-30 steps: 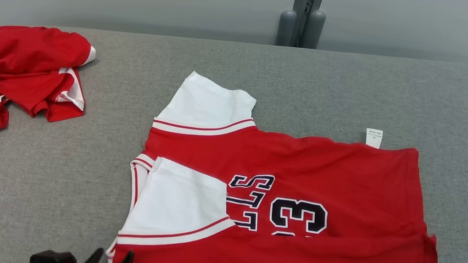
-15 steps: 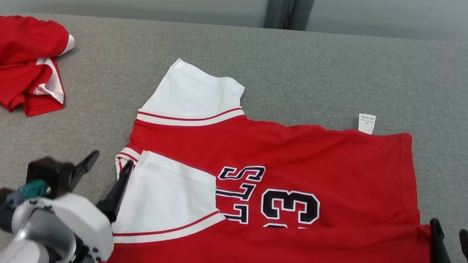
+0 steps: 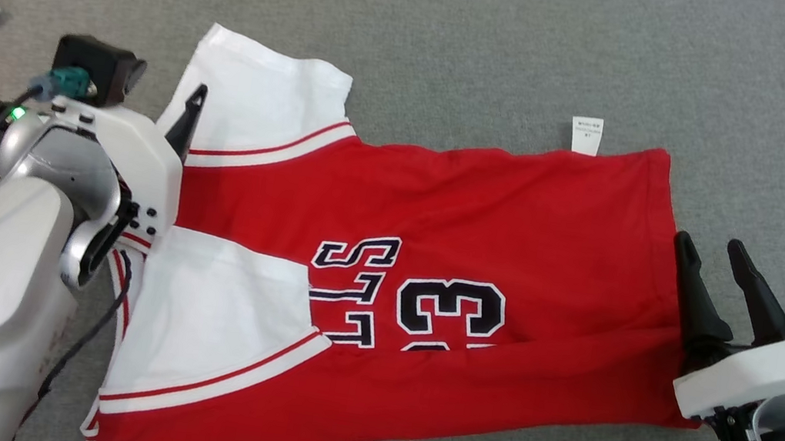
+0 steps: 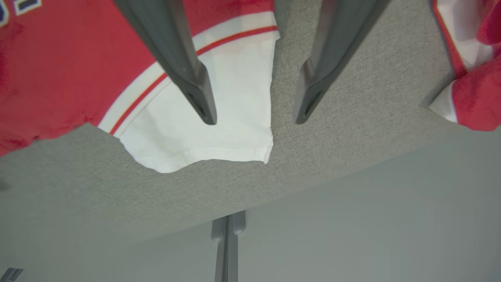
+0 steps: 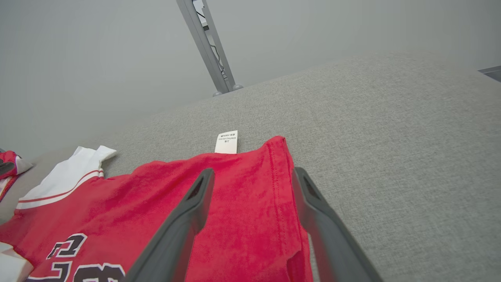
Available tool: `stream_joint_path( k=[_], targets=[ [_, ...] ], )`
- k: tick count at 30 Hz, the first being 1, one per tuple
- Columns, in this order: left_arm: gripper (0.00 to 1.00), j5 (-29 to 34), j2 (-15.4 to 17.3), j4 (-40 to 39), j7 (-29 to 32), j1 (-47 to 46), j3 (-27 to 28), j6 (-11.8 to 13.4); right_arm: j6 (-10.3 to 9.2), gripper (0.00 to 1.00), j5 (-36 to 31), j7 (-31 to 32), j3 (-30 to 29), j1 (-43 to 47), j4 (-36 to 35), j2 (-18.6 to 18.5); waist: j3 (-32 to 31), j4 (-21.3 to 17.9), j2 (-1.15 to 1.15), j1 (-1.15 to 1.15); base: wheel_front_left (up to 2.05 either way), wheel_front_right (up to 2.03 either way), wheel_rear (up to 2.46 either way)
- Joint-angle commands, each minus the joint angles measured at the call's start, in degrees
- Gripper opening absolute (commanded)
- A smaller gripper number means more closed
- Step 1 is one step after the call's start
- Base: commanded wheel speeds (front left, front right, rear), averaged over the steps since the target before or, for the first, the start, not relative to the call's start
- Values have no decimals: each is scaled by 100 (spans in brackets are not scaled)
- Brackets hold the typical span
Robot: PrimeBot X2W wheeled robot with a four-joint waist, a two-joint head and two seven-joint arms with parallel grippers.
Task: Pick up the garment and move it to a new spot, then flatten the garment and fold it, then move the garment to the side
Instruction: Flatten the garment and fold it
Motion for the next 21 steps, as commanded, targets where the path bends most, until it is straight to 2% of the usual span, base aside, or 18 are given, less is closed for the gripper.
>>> stream_joint_path(
  k=[1,10,21],
  targets=[
    [100,22,21,115,6,-167,26,8,3,100,31,-50,27,-94,6,-47,276,-224,0,0,0,0,0],
    [100,376,187,1515,-57,-1392,-92,123,3,100,285,-257,499,-621,182,-201,782,-570,0,0,0,0,0],
    [100,612,165,2771,-99,-2154,-405,19,3,100,441,-399,752,-852,395,-345,832,-756,0,0,0,0,0]
  ],
)
